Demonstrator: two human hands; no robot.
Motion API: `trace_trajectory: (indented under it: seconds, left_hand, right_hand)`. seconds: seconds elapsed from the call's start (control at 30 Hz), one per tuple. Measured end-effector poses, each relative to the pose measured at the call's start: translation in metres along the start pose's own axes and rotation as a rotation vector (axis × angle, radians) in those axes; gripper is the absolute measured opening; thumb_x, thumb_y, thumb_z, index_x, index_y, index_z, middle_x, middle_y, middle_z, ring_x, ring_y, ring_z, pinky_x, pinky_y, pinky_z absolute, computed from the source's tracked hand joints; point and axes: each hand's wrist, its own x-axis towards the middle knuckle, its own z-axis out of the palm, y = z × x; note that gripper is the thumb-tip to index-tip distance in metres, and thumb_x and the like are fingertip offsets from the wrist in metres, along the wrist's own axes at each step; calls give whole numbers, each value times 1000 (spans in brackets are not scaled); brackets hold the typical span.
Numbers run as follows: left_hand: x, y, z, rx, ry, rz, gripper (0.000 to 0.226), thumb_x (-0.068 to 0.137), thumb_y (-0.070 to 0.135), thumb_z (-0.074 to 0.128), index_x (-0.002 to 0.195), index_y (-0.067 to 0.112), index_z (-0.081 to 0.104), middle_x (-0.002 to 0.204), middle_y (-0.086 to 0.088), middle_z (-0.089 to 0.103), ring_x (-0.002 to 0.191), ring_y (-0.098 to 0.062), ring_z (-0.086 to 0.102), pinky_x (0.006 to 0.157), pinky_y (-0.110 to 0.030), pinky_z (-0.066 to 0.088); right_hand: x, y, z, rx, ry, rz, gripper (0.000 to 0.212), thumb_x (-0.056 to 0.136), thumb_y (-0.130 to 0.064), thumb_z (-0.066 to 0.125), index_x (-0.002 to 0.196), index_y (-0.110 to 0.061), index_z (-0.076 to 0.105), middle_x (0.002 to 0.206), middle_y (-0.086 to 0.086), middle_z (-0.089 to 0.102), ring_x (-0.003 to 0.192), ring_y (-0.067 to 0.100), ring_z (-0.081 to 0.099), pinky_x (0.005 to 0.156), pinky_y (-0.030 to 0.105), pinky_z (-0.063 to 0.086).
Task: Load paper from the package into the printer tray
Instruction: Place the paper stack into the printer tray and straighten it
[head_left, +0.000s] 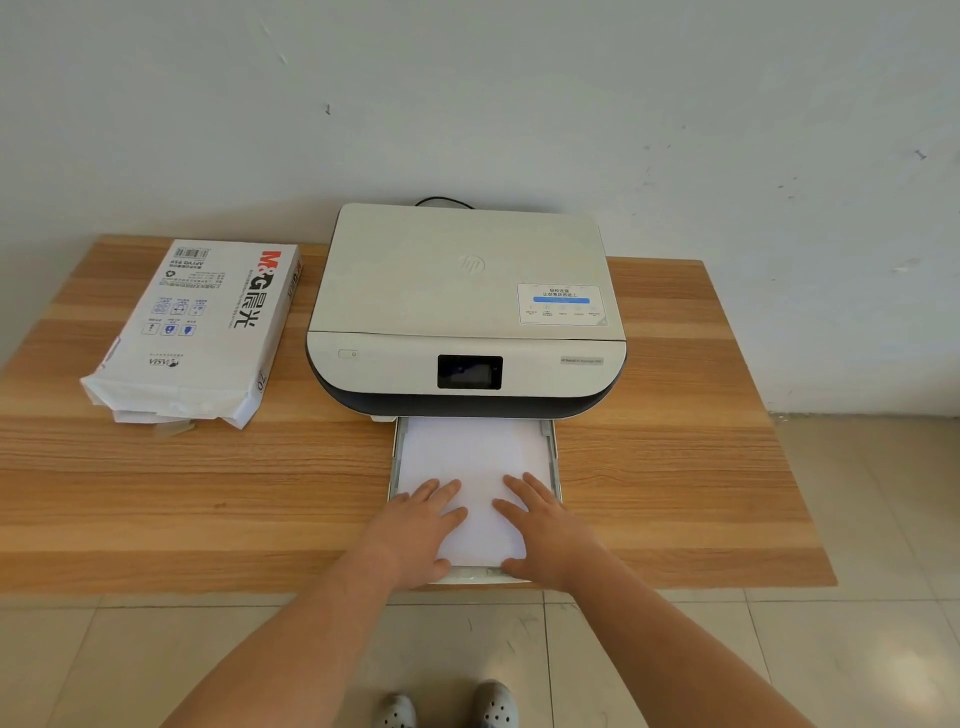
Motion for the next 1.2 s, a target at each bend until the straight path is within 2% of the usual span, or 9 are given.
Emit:
trace_trajectory:
  seconds: [0.13,0.8,1.2]
  left_hand:
    - [0,-2,-1,25,-2,9,72,88,46,51,150,27,19,161,0,-3,146,-24,3,115,-45,23]
    - [3,-11,-2,33,-25,20,77,86,39,57,150,27,16,161,0,-6,147,-25,-1,118,-44,17]
    - [0,-9,0,-36,-19,-5,76,87,34,57,150,27,15,161,1,-7,147,-24,-4,119,-43,11]
  right_hand:
    - [2,-1,-1,-20,5,-5,81,87,-50,58,152,-28,14,162,-4,-8,148,20,-11,118,42,13]
    - [-1,-4,-4,-53,22,-36,79,88,-44,57,152,-27,15,162,-2,-5,148,21,-7,118,39,5]
    - [1,-2,-1,-56,22,-35,79,87,-45,57,152,-28,14,162,-1,-5,148,21,-6,118,38,2]
